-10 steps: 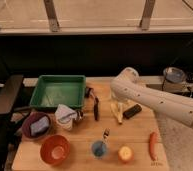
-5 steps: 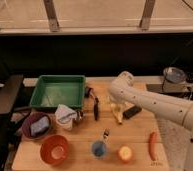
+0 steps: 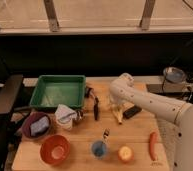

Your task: Place banana in tray

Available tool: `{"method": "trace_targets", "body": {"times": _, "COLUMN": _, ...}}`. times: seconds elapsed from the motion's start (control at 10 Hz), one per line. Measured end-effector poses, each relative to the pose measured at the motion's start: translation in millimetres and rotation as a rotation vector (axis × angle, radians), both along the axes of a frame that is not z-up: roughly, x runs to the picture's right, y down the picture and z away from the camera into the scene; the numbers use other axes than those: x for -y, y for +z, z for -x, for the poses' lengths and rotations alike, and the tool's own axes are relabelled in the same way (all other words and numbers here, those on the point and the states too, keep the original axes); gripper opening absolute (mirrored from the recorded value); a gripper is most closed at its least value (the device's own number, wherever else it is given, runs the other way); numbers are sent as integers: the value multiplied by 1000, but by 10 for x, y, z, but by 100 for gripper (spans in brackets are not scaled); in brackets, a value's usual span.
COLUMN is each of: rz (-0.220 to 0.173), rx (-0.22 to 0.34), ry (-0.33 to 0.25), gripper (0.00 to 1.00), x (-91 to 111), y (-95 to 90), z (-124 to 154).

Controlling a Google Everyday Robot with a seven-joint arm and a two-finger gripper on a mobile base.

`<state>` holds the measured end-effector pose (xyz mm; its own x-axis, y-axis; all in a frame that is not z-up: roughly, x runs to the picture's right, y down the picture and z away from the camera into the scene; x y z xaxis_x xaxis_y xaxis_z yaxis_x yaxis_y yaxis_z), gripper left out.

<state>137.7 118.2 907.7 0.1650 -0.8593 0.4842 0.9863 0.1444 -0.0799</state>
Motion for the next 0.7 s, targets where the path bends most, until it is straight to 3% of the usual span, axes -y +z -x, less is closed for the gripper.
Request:
{"method": "trace_targets", "body": {"times": 0.4, "rz": 17, "rx": -23, "ry": 17, "gripper": 8, "x": -41, "y": -15, "z": -41}}
{"method": "trace_targets", "body": {"times": 0.5, "rz": -7, "rx": -30, "ry": 29, "gripper": 1, "x": 53, "y": -89, "z": -40}}
{"method": "trace_targets", "body": {"times": 0.7, "rz": -73, "rx": -39, "ry": 61, "gripper": 0, "x": 348, "y": -290, "z": -64}}
